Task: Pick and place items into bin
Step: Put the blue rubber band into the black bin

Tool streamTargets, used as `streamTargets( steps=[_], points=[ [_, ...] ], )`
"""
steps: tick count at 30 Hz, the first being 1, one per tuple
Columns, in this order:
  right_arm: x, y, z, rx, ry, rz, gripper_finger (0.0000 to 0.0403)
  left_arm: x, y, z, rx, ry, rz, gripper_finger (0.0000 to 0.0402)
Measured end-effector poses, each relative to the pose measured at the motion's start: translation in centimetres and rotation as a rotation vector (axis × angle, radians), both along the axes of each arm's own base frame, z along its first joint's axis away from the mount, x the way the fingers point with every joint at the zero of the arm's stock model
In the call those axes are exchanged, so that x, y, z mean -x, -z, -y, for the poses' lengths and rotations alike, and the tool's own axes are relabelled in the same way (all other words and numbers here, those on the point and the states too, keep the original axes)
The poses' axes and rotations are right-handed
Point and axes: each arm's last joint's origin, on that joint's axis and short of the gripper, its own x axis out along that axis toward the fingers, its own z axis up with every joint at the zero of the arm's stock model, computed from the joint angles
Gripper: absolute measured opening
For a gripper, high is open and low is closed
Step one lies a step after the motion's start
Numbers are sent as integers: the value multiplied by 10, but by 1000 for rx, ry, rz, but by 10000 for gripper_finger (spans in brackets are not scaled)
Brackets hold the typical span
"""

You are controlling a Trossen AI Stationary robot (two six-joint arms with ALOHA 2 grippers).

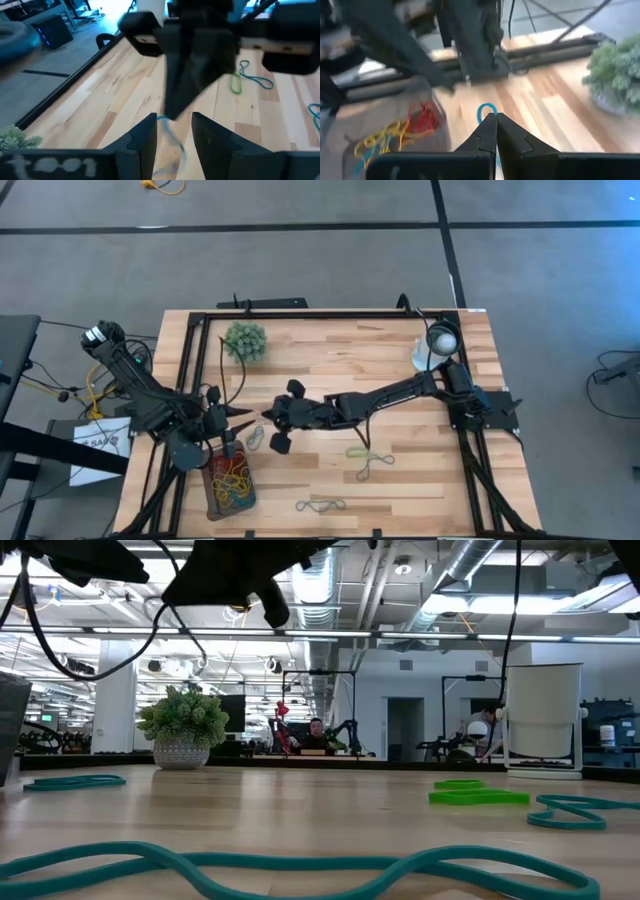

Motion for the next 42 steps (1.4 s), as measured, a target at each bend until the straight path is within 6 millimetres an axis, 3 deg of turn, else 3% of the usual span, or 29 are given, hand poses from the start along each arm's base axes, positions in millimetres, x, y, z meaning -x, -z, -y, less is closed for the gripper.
streamTargets(
  steps=[5,27,42],
  points=[
    [-4,-8,1,-9,-54,78,0,0,0,0,-1,0,-1,113],
    [-3,-10,-6,4,-107,99,0,0,0,0,-17,-5,2,113],
    [0,-1,-4,-11,-89,4,0,0,0,-1,-28,-18,9,113]
  ],
)
